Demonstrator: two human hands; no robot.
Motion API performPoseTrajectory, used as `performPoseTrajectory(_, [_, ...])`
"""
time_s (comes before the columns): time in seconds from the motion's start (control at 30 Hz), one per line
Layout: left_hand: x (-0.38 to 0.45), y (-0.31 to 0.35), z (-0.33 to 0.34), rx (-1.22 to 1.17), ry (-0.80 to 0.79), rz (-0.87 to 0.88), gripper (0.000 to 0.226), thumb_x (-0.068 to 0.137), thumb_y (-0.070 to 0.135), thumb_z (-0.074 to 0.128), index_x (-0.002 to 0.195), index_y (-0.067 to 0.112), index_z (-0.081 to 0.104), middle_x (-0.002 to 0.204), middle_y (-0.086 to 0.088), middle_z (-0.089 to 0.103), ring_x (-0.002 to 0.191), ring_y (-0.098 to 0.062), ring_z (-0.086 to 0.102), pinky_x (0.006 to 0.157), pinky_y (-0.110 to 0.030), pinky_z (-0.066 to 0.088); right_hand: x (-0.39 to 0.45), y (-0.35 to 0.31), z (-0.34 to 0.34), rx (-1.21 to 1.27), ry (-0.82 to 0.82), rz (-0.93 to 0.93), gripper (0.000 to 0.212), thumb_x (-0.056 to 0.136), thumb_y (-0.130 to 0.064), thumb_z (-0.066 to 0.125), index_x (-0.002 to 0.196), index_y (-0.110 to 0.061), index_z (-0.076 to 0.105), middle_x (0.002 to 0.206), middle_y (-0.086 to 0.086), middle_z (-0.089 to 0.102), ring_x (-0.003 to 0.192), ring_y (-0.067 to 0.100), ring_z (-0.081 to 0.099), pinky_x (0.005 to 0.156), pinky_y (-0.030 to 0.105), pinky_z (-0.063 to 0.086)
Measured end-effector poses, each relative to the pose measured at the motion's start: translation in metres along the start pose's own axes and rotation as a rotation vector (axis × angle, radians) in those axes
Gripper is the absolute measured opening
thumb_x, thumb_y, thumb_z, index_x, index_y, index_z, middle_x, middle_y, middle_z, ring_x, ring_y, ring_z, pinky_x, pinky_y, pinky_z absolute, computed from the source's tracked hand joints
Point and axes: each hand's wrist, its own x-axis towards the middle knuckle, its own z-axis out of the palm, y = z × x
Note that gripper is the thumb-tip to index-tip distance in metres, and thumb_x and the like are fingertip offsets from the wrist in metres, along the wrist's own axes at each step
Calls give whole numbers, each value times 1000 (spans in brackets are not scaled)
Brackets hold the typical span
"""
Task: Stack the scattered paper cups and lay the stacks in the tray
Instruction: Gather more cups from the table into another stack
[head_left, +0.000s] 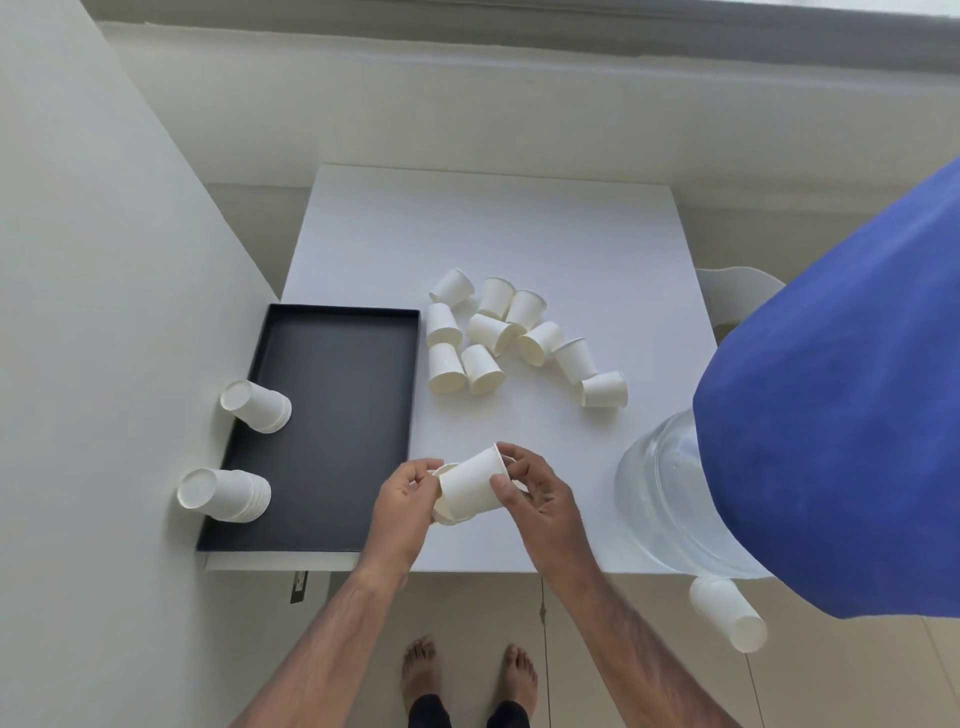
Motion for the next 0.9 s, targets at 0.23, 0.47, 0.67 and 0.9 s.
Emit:
performPoseTrajectory(0.23, [-5,-3,4,-124,-52,-19,25,106,29,58,85,17,63,94,1,72,95,-19,68,84,-47,63,-3,-8,6,-66,10,-27,12,102,-20,70,94,-13,66,141,-11,60,119,13,66,86,28,59])
performPoseTrajectory(0.47, [-10,-6,2,-167,-87,-20,49,93,62,58,115,20,69,116,3,76,109,-20,71,96,-44,57,3,-13,5,-152,24,-41,10,102,-22,70,93,-20,67,134,-14,57,117,5,62,86,27,60])
performPoseTrajectory(0.67, [-15,-2,-8,-89,-199,98,76,70,78,84,133,42,62,133,19,71,120,-4,69,94,-25,54,10,-17,3,-85,68,-30,13,102,-20,69,90,-22,67,132,-16,59,117,9,64,87,20,56])
performPoseTrajectory(0.9, [-17,-5,-10,186,-163,250,73,79,42,91,139,61,53,135,31,61,113,7,61,80,-10,56,12,-16,-5,-192,-10,-92,16,100,-17,70,87,-14,63,133,-17,56,114,13,64,80,20,55])
